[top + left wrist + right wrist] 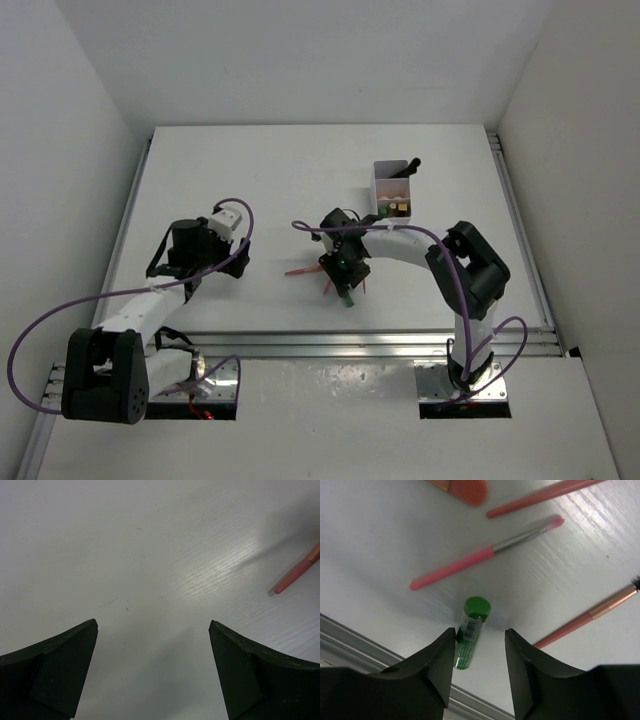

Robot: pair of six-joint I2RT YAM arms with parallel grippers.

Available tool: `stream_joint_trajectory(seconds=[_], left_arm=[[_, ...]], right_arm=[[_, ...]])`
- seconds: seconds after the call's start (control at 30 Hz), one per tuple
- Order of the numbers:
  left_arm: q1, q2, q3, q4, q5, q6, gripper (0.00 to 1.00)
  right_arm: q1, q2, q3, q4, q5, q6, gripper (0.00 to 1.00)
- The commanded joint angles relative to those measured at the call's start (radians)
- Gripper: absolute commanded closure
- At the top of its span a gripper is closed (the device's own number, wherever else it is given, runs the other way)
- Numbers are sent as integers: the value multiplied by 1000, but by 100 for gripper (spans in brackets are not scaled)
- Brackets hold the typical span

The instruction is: Organize the makeup

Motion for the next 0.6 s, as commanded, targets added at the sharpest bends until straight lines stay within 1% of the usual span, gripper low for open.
stream_joint_trajectory(seconds=[0.0, 0.2, 0.33, 0.37, 0.47, 0.57], left_arm=[[-5, -35, -3, 26, 4, 4, 0], [-5, -35, -12, 26, 4, 4, 0], [-5, -35, -12, 26, 4, 4, 0], [-5, -35, -12, 26, 4, 4, 0], [-5, -35, -12, 26, -5, 4, 0], [-5, -35, -12, 26, -5, 4, 0]], right_arm=[[3, 27, 38, 25, 1, 20, 57], [4, 67, 70, 25, 18, -1, 65], [1, 89, 87, 11, 26, -12, 78], [3, 87, 87, 11, 29, -14, 86], [-8, 66, 86, 8, 38, -4, 100], [-39, 25, 103, -5, -5, 14, 100]])
